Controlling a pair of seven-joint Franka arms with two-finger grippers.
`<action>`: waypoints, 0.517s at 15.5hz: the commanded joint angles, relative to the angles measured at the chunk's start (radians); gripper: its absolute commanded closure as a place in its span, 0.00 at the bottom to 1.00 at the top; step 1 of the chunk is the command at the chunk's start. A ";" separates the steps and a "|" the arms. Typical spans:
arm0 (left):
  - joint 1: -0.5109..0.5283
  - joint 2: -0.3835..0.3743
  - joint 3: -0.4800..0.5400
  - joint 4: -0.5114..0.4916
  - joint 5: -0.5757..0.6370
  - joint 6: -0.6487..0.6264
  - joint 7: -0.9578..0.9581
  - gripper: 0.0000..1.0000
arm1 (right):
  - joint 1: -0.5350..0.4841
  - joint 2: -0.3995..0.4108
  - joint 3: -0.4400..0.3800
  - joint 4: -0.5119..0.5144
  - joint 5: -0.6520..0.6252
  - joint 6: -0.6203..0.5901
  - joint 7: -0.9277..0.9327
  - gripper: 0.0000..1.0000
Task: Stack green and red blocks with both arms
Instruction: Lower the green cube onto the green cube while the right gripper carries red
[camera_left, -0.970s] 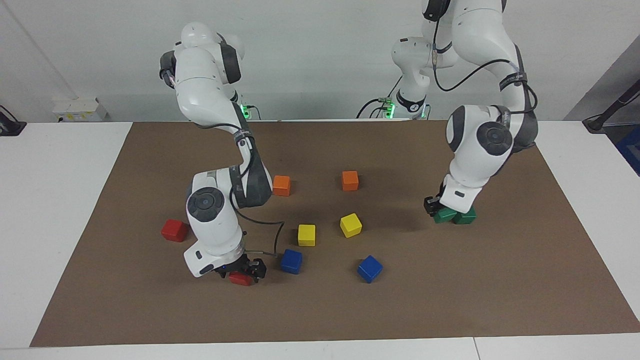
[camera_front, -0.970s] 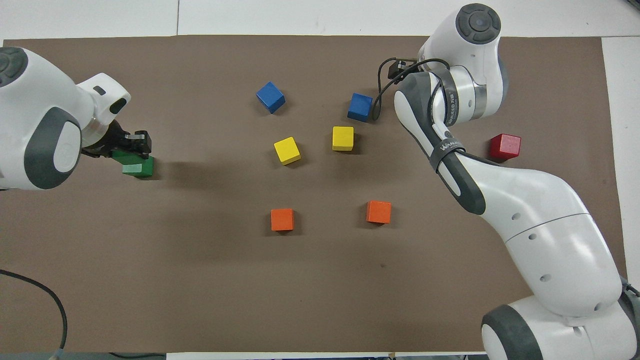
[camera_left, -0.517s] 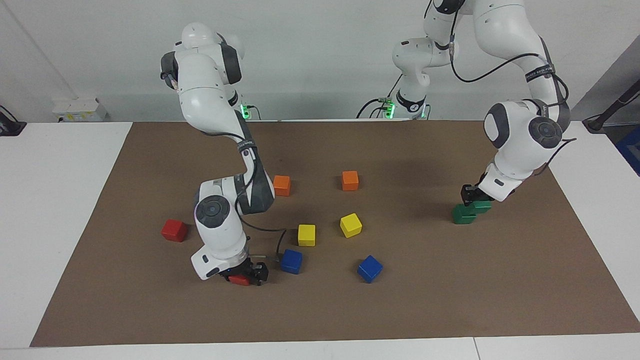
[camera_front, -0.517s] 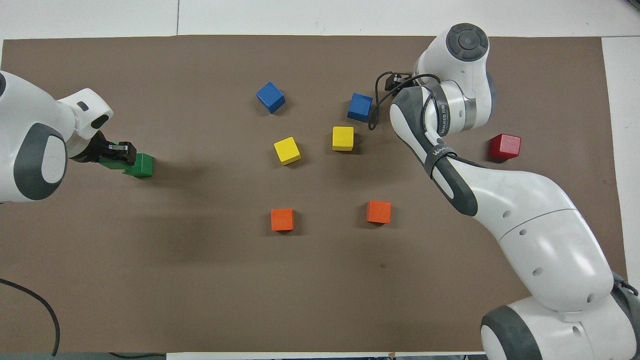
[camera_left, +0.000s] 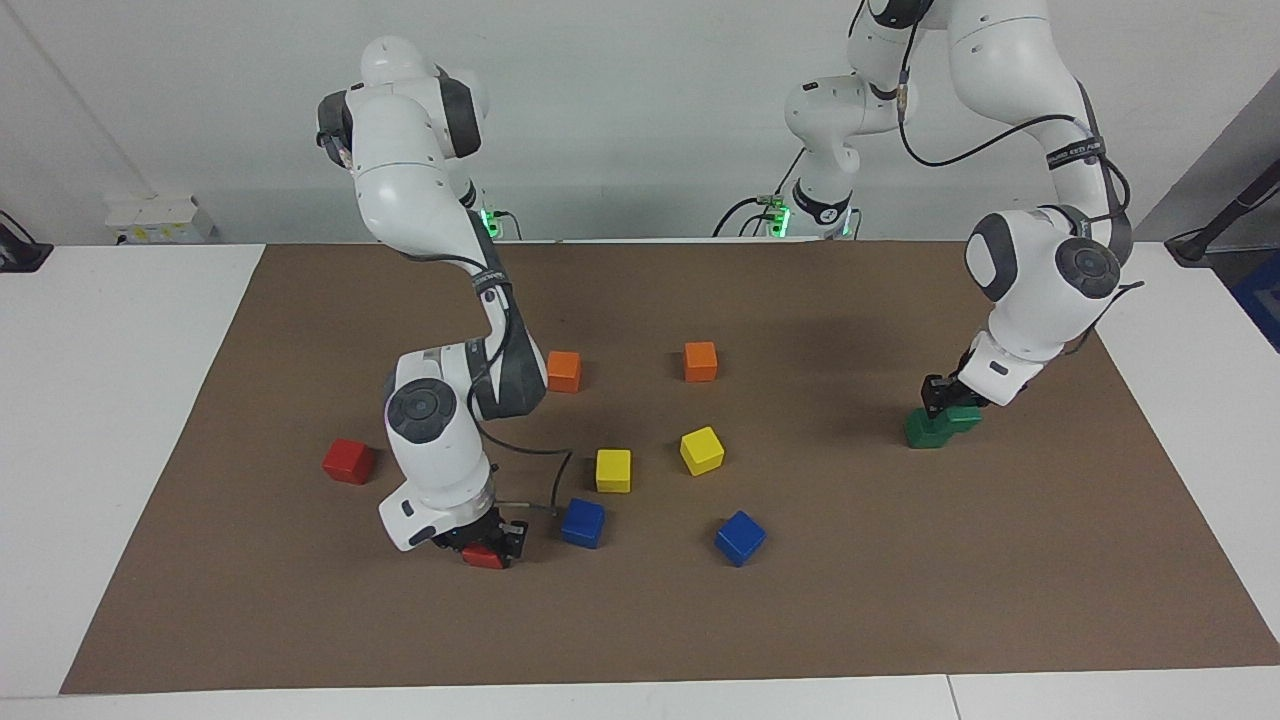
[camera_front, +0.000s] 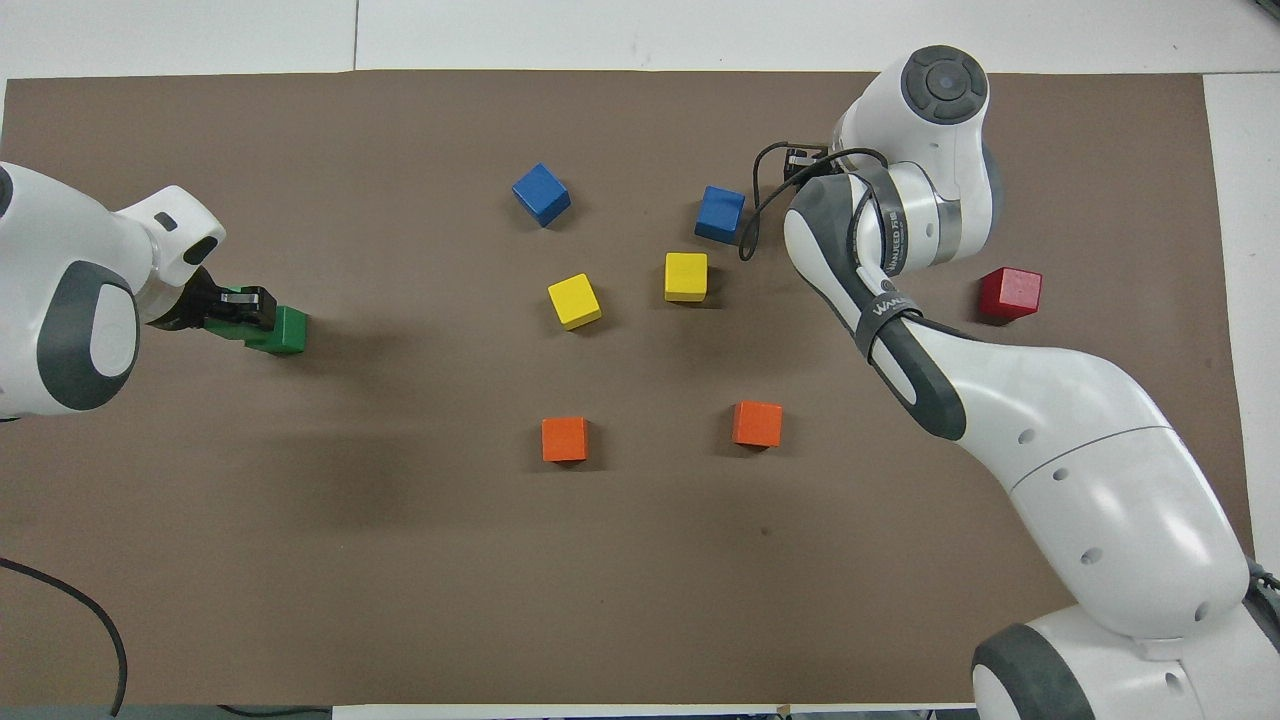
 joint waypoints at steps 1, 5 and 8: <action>0.010 -0.035 -0.008 -0.042 -0.026 0.027 0.003 1.00 | -0.014 -0.043 0.010 -0.045 0.005 -0.030 0.010 1.00; 0.005 -0.032 -0.008 -0.047 -0.026 0.042 0.004 1.00 | -0.048 -0.144 0.006 -0.051 -0.005 -0.210 -0.081 1.00; 0.002 -0.032 -0.008 -0.057 -0.026 0.059 0.006 1.00 | -0.132 -0.259 0.007 -0.121 -0.003 -0.304 -0.179 1.00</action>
